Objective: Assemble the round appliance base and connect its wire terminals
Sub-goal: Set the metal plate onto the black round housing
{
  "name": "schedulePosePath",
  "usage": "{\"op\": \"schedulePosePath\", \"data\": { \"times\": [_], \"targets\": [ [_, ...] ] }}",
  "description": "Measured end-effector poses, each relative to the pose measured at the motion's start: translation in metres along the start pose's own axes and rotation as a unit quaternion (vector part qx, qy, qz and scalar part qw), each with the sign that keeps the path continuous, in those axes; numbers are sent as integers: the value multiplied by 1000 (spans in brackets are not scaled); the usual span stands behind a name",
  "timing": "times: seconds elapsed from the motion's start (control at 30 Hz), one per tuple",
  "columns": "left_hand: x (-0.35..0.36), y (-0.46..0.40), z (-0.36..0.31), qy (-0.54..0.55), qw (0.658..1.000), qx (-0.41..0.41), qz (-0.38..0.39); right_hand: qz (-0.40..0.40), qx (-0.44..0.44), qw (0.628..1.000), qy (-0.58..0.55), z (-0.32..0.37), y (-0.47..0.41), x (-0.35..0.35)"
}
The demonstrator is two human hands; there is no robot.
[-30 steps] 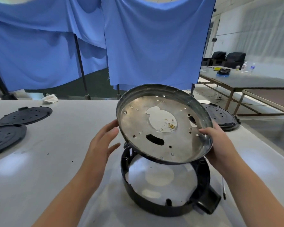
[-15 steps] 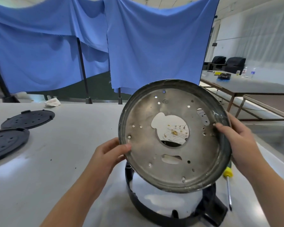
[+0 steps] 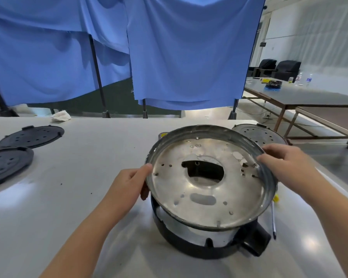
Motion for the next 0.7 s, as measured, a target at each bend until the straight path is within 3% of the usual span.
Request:
{"op": "schedulePosePath", "data": {
  "times": [0.1, 0.7],
  "targets": [
    [4, 1, 0, -63, 998, 5, -1, 15, 22, 1000, 10, -7, 1, 5],
    [4, -3, 4, -170, 985, 19, 18, 39, 81, 996, -25, -47, 15, 29]
  ]
}}
Point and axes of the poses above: each hand's wrist, its own y-axis away from the middle knuckle, its own x-axis out of the palm, z = x × y, the point moved 8 cm from there along -y, towards the middle knuckle, and after that the axes turned 7 degrees about z, right-handed, at the moved point
